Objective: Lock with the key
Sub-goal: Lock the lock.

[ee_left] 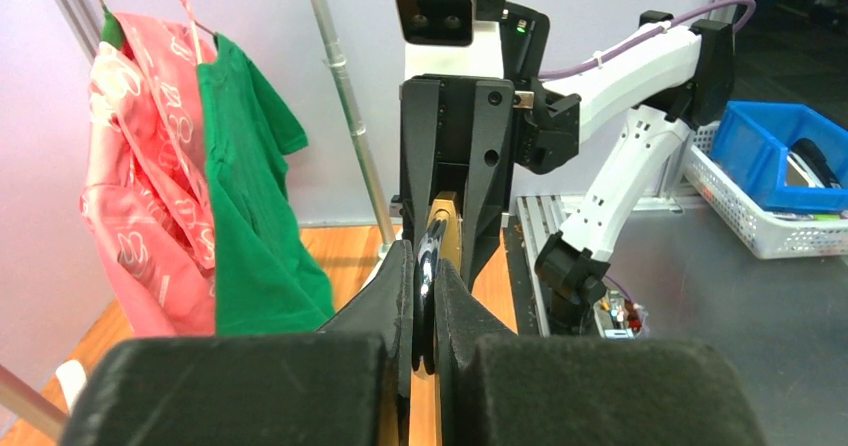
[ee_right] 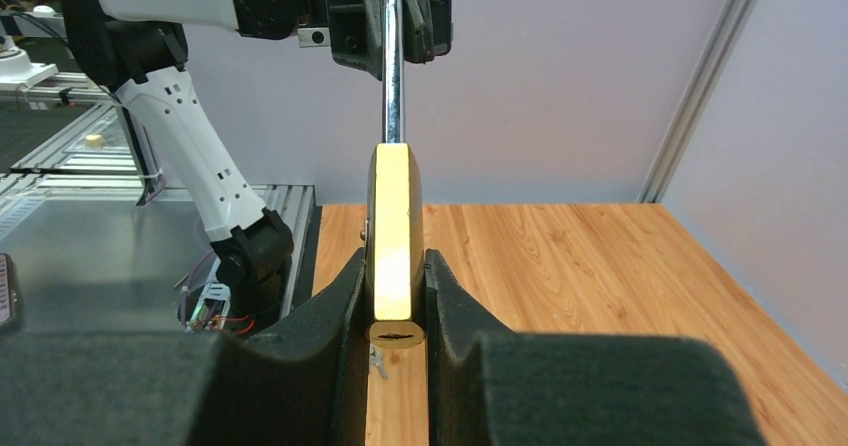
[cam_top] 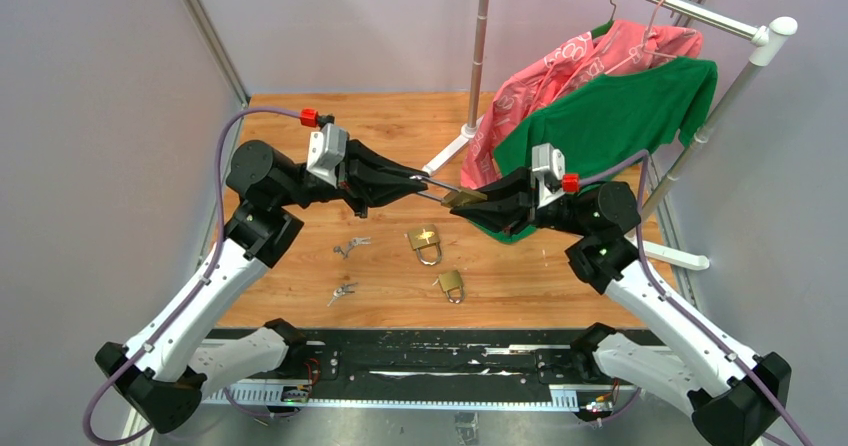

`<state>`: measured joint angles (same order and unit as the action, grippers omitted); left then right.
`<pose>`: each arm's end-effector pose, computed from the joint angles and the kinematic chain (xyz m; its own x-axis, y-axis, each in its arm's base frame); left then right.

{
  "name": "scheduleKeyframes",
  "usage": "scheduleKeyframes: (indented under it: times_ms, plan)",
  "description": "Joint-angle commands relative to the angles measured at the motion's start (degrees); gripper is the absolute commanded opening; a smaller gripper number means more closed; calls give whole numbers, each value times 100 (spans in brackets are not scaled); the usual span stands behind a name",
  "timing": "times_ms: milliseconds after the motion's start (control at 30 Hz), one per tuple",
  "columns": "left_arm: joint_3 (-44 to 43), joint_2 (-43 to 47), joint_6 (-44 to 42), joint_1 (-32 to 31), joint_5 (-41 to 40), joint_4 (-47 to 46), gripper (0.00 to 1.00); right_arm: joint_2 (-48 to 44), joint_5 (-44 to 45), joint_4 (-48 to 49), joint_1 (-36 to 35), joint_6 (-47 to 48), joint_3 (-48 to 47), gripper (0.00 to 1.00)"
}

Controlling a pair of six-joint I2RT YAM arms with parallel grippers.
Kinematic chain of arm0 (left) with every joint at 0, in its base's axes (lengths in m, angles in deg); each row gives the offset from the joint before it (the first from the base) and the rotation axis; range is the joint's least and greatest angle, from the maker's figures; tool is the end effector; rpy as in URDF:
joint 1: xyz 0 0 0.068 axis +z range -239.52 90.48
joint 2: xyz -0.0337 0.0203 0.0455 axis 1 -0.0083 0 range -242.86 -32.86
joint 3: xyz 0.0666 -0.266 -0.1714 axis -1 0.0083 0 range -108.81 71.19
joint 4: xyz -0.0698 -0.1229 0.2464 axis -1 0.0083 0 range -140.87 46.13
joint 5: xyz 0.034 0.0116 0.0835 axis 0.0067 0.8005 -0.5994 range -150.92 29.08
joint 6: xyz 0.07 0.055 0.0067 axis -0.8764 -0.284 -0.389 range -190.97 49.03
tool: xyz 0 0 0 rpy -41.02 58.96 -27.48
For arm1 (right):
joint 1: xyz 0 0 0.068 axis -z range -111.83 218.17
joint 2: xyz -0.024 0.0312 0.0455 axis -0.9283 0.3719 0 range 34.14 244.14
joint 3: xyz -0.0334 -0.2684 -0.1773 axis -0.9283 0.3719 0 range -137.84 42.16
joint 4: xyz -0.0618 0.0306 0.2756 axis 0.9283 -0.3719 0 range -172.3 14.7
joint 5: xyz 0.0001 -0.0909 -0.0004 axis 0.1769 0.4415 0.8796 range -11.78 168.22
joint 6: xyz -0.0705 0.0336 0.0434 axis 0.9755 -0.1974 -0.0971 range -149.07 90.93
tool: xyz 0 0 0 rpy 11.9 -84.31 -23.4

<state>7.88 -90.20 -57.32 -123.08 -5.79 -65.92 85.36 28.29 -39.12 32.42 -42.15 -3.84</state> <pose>0.1492 -0.1774 0.5100 0.0653 -0.2052 -0.9765 0.9978 0.0047 0.0657 0.1292 0.1680 0.4595 0.2011 0.3243 -0.9244 -0.9796 0.0674 -0.1894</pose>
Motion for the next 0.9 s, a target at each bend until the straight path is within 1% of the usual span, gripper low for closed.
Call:
scheduleKeyframes:
  times_ms: [0, 100, 200, 267, 333, 400, 467, 533, 633, 700, 733, 767, 800, 867]
  plan:
    - [221, -294, 166, -184, 331, 659, 0, -133, 901, 981, -51, 191, -118, 0]
    - [283, -356, 111, -196, 288, 673, 0, 18, 660, 1051, -64, -17, -318, 0]
    - [539, -473, -4, -305, 110, 558, 0, 125, 848, 1460, -89, -254, -312, 0]
    - [769, -595, 310, -383, 118, -49, 0, 133, 1021, 1623, -90, -402, -316, 0]
    - [1002, -728, 431, -457, 64, -404, 0, 98, 1185, 1722, -84, -533, -308, 0]
    - [1172, -906, 695, -484, -7, -792, 0, -44, 1623, 1964, -80, -654, -155, 0]
    - [1296, -1123, 906, -505, 86, -1091, 0, -271, 2009, 2069, -82, -601, -12, 0]
    - [1419, -1310, 804, -578, 56, -1164, 0, -467, 2196, 1866, -77, -434, 9, 0]
    - [1533, -1572, 683, -848, 112, -1348, 0, -373, 2111, 1720, -67, -365, -45, 0]
    - [1682, -1748, 1028, -1009, -32, -1927, 0, -159, 1930, 1662, -68, -410, -126, 0]
    - [1734, -1837, 1309, -1057, -61, -2308, 0, -45, 1832, 1500, -60, -397, -228, 0]
    - [1730, -1909, 1391, -1090, -57, -2603, 0, 54, 1746, 1271, -58, -377, -300, 0]
    - [1686, -1937, 1340, -1128, -8, -2888, 0, 107, 1718, 994, -56, -284, -335, 0]
    - [1591, -1908, 1127, -1197, 87, -3064, 0, 113, 1804, 668, 4, -170, -224, 0]
